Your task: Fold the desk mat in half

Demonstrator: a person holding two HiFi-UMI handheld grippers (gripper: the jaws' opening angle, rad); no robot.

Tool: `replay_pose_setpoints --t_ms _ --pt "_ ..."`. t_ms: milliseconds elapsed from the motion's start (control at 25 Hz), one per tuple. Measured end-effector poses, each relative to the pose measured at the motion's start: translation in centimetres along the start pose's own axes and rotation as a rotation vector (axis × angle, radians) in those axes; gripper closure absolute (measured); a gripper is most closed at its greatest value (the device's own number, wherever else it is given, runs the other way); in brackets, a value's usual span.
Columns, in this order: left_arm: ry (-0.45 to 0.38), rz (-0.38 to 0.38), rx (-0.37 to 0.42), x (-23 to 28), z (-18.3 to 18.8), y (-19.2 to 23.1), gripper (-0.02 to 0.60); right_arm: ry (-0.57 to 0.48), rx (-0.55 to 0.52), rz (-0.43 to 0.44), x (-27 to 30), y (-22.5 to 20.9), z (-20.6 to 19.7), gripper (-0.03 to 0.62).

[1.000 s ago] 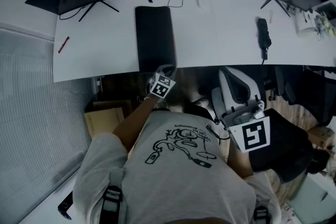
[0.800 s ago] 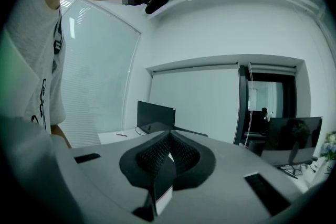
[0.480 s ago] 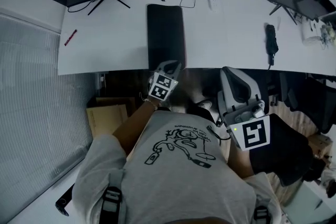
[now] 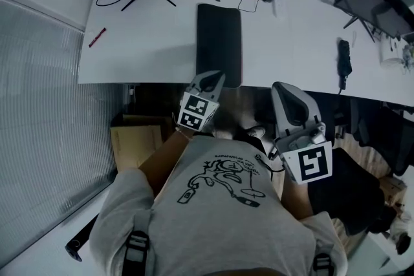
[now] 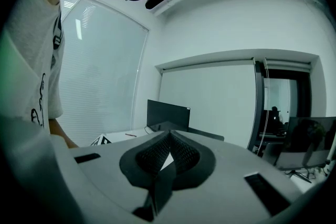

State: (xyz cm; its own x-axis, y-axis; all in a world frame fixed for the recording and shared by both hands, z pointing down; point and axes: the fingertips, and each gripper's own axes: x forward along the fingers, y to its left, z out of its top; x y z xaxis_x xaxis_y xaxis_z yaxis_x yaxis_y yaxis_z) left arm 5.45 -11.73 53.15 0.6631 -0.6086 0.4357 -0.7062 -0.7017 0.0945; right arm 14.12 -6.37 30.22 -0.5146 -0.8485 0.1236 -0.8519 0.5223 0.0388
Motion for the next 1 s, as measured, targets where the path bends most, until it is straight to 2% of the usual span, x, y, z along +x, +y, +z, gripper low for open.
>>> replay_pose_setpoints --t_ms 480,1000 --pt "-0.122 0.055 -0.022 -7.4 6.3 4.3 0.559 0.008 -0.005 0.036 3.7 3.5 0.2 0.586" --pt "-0.222 0.092 -0.036 -13.7 9.8 8.3 0.560 0.010 -0.014 0.041 7.4 6.5 0.3 0.588"
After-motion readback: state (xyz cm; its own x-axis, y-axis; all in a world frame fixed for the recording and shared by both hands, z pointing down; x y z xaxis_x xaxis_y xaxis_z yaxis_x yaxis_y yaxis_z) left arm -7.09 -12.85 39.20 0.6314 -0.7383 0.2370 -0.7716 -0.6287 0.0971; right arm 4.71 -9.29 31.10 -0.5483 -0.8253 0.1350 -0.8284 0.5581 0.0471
